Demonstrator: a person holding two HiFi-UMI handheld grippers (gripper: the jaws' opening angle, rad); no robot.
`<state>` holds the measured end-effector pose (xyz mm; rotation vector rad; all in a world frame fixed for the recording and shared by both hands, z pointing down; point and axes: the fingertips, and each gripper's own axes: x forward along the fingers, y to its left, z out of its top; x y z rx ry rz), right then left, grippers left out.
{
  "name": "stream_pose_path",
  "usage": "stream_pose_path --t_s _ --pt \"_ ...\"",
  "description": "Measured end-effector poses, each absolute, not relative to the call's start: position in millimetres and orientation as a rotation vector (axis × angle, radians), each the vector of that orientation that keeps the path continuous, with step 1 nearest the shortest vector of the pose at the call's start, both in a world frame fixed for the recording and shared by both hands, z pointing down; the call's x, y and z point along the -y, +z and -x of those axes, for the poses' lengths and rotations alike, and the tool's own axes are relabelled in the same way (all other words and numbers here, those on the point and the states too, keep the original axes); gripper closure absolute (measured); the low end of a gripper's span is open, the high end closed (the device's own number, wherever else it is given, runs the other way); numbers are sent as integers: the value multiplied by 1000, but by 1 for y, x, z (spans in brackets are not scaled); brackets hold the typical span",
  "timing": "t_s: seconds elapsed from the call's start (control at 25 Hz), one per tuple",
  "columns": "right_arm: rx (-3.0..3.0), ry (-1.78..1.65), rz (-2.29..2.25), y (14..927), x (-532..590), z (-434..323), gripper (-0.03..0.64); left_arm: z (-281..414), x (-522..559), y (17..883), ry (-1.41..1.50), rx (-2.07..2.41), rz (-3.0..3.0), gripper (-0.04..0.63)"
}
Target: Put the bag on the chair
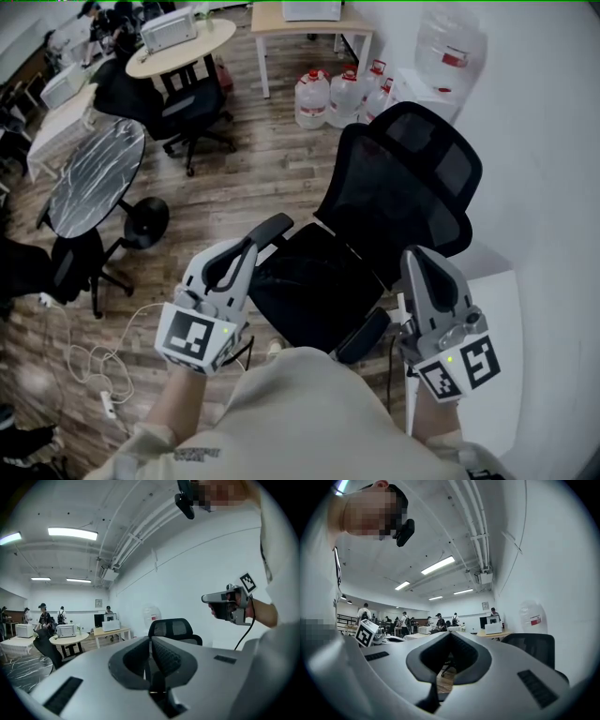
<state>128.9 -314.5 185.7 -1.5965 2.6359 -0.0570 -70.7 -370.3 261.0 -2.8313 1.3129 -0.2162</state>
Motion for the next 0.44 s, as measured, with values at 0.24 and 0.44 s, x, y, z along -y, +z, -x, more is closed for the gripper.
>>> stream_pose_path --t_s 0.24,0.44 --pt "-2659 -108 1583 197 313 -118 595 78 364 263 -245 -1328 2836 561" --pt "-2636 -248 1477 200 315 -110 595 83 360 266 -269 -1362 2871 561"
